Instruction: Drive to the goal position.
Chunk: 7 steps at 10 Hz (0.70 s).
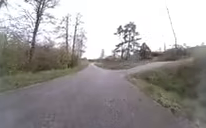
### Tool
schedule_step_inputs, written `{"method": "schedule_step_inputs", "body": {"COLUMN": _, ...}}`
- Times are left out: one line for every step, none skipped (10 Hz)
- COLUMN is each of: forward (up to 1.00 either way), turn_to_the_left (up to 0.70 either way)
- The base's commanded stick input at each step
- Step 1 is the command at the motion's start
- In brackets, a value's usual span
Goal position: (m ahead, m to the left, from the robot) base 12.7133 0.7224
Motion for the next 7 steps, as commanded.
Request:
{"method": "schedule_step_inputs", "body": {"forward": 0.7, "turn_to_the_left": 0.0}}
{"method": "schedule_step_inputs", "body": {"forward": 0.7, "turn_to_the_left": 0.0}}
{"method": "schedule_step_inputs", "body": {"forward": 0.7, "turn_to_the_left": 0.0}}
{"method": "schedule_step_inputs", "body": {"forward": 0.7, "turn_to_the_left": 0.0}}
{"method": "schedule_step_inputs", "body": {"forward": 0.7, "turn_to_the_left": 0.0}}
{"method": "schedule_step_inputs", "body": {"forward": 0.7, "turn_to_the_left": 0.0}}
{"method": "schedule_step_inputs", "body": {"forward": 0.7, "turn_to_the_left": 0.0}}
